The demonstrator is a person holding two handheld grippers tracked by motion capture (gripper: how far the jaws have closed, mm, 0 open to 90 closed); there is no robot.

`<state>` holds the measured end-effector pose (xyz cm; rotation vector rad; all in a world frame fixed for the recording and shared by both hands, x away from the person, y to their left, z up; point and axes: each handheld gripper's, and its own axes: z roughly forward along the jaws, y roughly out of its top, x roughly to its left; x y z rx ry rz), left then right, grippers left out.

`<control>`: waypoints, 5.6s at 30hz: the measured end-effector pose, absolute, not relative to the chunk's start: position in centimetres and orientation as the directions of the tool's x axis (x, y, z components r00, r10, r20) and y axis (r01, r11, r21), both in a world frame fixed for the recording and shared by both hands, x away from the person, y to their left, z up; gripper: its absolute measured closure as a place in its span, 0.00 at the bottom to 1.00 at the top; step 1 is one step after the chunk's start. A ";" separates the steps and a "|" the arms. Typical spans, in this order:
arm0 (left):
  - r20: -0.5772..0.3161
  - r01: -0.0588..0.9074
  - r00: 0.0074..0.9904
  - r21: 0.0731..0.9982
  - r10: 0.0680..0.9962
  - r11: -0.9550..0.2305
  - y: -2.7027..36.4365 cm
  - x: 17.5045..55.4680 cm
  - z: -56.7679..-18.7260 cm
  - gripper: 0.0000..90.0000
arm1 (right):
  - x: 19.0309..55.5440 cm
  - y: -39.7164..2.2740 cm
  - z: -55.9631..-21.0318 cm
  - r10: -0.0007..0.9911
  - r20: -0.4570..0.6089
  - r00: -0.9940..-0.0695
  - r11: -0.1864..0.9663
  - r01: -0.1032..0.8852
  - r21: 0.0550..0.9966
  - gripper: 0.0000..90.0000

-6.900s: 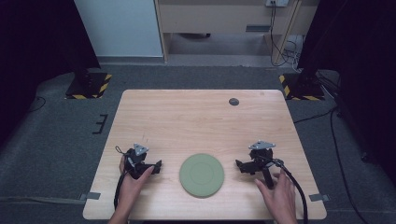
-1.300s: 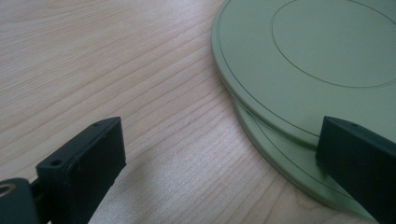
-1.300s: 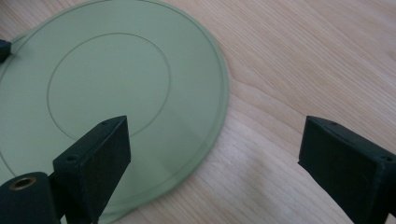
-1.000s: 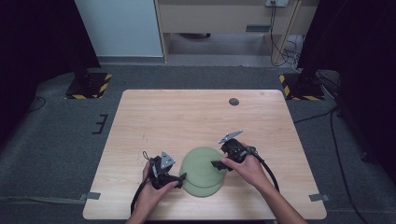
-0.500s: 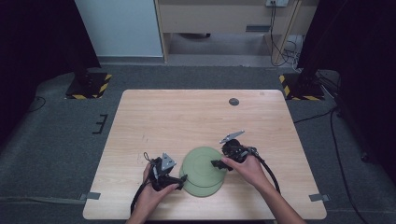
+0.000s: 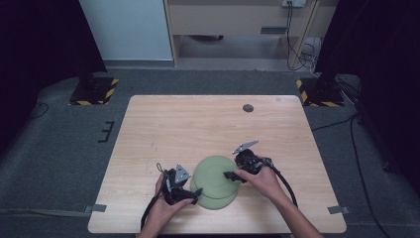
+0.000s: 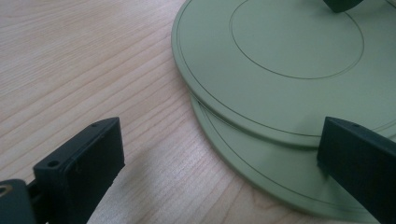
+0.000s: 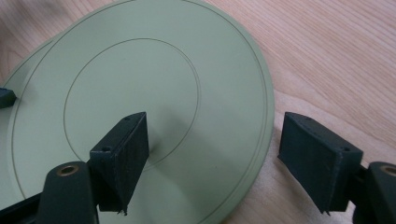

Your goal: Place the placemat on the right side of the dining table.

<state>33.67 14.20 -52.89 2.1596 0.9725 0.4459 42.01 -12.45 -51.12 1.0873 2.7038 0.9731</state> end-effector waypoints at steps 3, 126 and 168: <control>0.036 0.499 0.648 0.735 0.761 -0.459 13.9 33.8 -52.9 0.00 | 42.2 -12.4 -51.0 0.643 0.158 -0.750 0.550 0.595 0.586 0.26; 0.043 0.522 0.587 0.743 0.809 -0.419 13.9 35.1 -53.0 0.02 | 44.3 -14.4 -48.8 0.602 0.317 -0.733 0.447 0.638 0.627 0.92; -0.030 0.639 0.349 0.739 0.937 -0.214 22.4 37.5 -52.8 0.04 | 42.9 -14.7 -42.6 0.596 0.285 -0.751 0.421 0.594 0.685 0.95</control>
